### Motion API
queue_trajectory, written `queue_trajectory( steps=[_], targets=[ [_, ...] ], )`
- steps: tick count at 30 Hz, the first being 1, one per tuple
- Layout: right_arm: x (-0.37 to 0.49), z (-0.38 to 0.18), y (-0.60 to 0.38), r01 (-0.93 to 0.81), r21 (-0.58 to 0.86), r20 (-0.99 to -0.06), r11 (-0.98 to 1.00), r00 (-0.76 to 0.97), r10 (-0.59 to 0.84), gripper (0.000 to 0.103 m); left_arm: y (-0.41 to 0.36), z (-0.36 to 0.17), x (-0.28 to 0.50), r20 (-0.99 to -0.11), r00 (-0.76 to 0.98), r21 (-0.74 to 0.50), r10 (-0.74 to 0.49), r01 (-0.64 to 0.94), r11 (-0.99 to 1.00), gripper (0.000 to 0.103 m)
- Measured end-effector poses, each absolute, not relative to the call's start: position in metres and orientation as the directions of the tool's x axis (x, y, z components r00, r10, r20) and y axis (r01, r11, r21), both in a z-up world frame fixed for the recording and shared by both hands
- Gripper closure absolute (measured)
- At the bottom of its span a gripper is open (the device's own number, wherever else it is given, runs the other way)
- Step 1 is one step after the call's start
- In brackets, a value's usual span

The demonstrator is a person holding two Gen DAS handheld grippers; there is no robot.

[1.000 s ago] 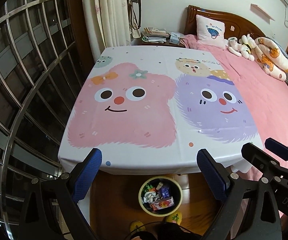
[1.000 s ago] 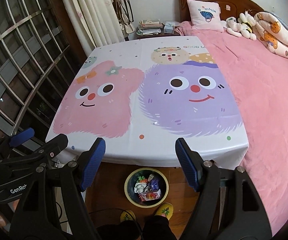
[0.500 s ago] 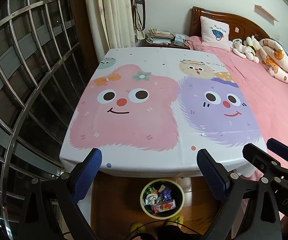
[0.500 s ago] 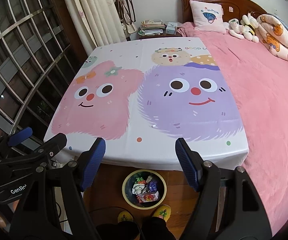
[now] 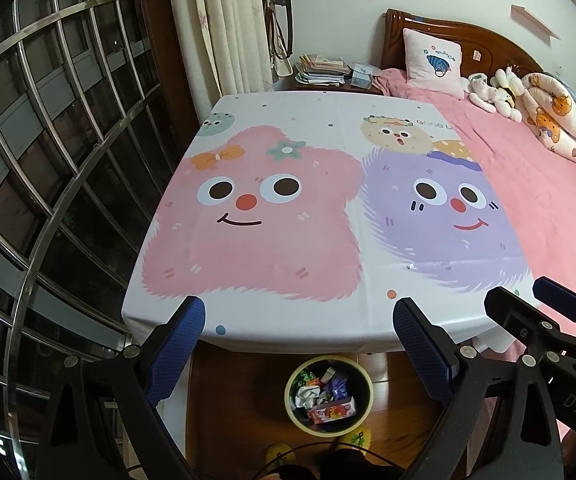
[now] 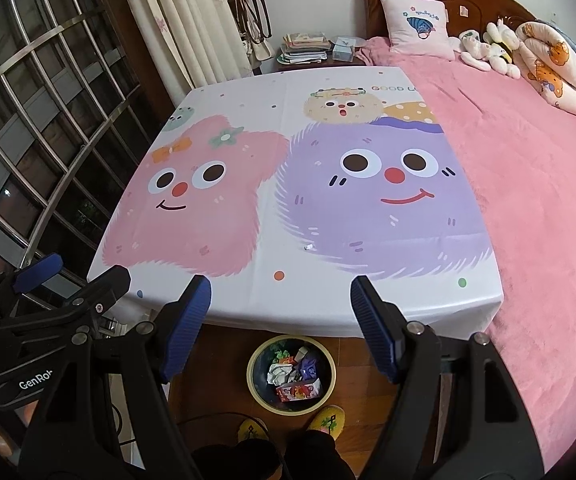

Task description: Collect trash

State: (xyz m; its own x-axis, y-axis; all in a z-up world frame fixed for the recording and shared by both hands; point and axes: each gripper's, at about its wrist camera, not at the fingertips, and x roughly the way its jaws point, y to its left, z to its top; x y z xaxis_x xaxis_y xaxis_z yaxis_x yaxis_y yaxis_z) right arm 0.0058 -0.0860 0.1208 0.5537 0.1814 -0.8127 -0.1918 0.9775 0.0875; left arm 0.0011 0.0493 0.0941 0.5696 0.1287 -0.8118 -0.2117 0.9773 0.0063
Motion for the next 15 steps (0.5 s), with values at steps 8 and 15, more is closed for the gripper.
queue_trajectory(
  steps=[8, 15],
  targets=[
    [0.0065, 0.1191, -0.0859, -0.193, 0.090, -0.813, 0.977, 0.552, 0.184, 0.033, 0.0498, 0.0925, 0.0020, -0.813, 0.567, 0.009, 0.131, -0.213, 0.977, 0.007],
    [0.0061, 0.1184, -0.0840, -0.190, 0.088, -0.813, 0.978, 0.554, 0.181, 0.033, 0.0567, 0.0892, 0.0018, -0.811, 0.568, 0.012, 0.136, -0.217, 0.976, 0.007]
  ],
)
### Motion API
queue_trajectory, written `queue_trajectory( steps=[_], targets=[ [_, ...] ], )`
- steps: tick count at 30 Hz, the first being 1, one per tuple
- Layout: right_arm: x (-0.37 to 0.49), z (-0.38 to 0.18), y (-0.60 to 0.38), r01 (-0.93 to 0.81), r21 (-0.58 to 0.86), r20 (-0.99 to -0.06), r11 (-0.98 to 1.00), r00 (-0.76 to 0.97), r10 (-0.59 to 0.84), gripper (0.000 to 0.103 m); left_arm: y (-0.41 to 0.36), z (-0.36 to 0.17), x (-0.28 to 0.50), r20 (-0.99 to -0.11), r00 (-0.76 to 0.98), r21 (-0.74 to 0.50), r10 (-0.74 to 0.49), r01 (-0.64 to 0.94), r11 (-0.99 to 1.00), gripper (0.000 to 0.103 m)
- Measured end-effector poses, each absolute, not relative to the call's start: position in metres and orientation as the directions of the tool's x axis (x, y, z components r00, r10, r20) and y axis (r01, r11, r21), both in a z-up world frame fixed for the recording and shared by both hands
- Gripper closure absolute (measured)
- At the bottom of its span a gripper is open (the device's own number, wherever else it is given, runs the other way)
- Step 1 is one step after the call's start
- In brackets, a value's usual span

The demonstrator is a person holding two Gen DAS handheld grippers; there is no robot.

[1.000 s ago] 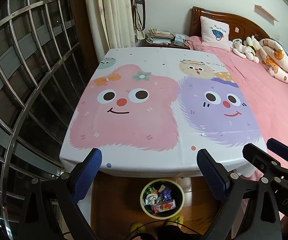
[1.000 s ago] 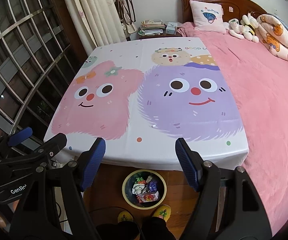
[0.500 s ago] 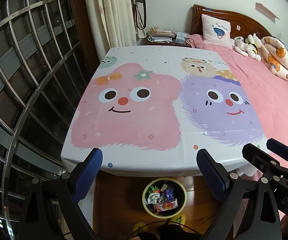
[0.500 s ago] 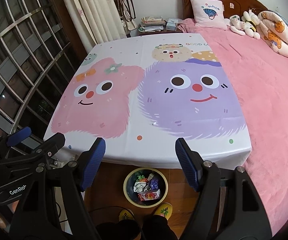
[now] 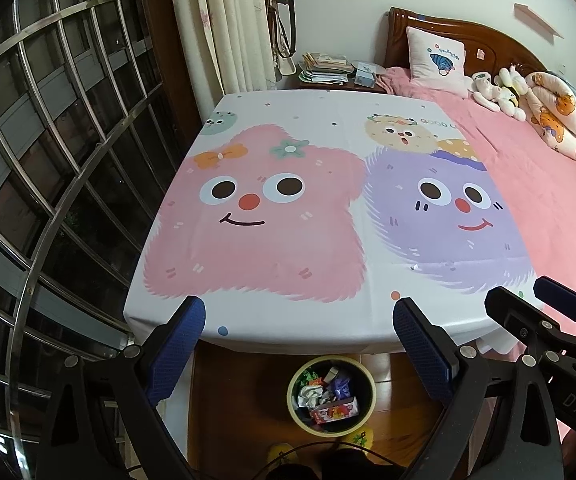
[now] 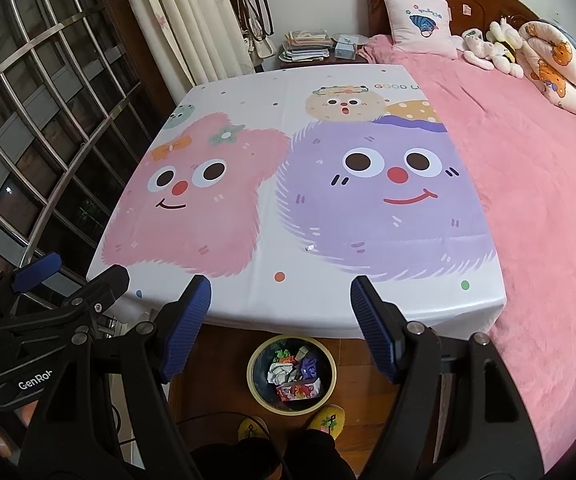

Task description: Collect trash

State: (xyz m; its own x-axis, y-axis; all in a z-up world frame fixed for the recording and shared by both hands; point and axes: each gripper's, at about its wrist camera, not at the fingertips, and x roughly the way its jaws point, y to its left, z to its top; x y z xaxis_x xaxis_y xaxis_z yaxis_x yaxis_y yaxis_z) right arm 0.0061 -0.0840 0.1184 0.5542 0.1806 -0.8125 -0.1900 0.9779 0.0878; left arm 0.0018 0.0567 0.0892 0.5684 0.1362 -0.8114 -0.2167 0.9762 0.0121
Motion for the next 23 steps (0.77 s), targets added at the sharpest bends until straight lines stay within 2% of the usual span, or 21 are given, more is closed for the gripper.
queue_trajectory(
  steps=[23],
  targets=[
    [0.019, 0.115, -0.084, -0.195, 0.061, -0.819, 0.979, 0.551, 0.161, 0.033, 0.062, 0.095, 0.015, -0.802, 0.583, 0.006, 0.131, -0.212, 0.977, 0.008]
  ],
)
